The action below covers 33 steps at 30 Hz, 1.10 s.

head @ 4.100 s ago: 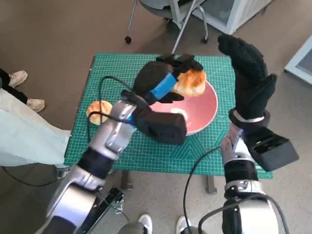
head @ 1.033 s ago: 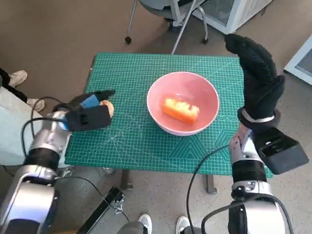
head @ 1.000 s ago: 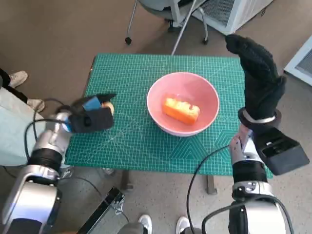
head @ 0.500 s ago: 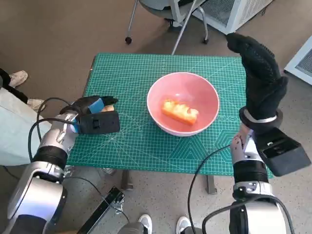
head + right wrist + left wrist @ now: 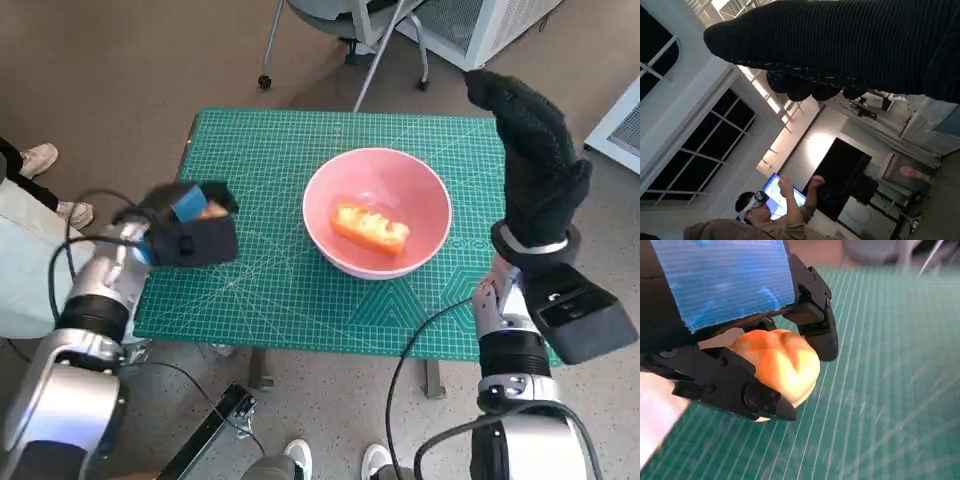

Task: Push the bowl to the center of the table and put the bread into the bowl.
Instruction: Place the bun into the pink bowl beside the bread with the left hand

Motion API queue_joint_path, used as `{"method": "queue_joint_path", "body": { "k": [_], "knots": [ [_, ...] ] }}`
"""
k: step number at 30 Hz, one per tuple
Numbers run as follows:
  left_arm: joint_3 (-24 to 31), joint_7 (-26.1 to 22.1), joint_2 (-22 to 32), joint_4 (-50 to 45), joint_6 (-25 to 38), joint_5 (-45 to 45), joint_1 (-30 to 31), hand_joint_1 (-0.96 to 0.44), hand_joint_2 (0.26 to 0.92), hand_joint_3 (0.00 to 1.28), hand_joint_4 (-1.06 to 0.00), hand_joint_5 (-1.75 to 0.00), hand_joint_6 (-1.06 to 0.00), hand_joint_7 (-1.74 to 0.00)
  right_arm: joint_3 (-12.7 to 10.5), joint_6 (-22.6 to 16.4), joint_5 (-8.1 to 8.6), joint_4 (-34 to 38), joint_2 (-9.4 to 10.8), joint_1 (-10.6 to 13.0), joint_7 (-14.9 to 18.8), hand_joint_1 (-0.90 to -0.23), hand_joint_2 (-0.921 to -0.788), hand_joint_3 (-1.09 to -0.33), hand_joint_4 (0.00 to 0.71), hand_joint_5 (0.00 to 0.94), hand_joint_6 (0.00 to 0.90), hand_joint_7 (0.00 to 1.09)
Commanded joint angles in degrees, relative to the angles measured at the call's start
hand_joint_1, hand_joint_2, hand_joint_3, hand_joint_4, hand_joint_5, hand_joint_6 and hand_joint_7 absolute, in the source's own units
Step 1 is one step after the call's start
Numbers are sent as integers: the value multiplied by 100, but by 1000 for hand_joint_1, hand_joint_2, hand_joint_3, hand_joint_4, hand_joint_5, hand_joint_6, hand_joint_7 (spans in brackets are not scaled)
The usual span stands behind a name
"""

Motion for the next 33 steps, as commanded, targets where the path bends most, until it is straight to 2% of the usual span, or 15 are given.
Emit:
{"method": "queue_joint_path", "body": {
  "k": [1,7,14,20,25,28,30,31,32,33],
  "knots": [
    [344,74,84,-957,-361,-353,-76,1,920,72,-683,-1144,-621,-1203,16,21,-53,95,13,99,-8,-515,-921,-629,309,0,67,774],
    [612,34,-101,-2046,-617,-706,-19,1,920,68,-690,-1148,-626,-1188,21,-2,-64,158,32,60,-12,-516,-921,-631,309,1,68,772],
    [584,124,-584,-2984,-686,-758,-38,2,916,42,-721,-1144,-670,-1114,47,-6,-90,186,76,25,-29,-514,-921,-636,313,2,68,772],
    [380,113,-979,-2820,-1080,-656,-176,2,919,42,-690,-1141,-687,-1131,83,3,-113,144,123,37,-54,-504,-921,-644,316,3,69,775],
    [207,-74,-1210,-2403,-1278,-642,-303,1,920,72,-643,-1180,-659,-1170,111,5,-139,100,126,59,-84,-504,-921,-646,318,4,67,781],
    [138,-447,-1377,-2046,-1237,-795,-371,1,920,105,-609,-1208,-619,-1220,112,17,-129,78,110,75,-83,-505,-921,-646,320,5,66,784],
    [103,-810,-1468,-1836,-1127,-919,-402,0,921,211,-488,-1320,-499,-1350,104,20,-116,77,97,83,-71,-506,-921,-645,320,5,65,786],
    [90,-971,-1501,-1754,-1082,-965,-414,-20,905,216,-407,-1202,-411,-1258,101,20,-110,77,93,86,-65,-507,-921,-645,320,5,64,786],
    [48,-1156,-1522,-1713,-976,-974,-422,-49,887,218,-328,-953,-308,-1071,97,18,-102,75,87,93,-58,-508,-921,-644,320,5,64,788],
    [25,-1287,-1535,-1688,-903,-976,-428,-69,875,209,-273,-810,-246,-970,94,16,-97,73,83,98,-54,-510,-921,-643,321,5,64,788]
  ]
}}
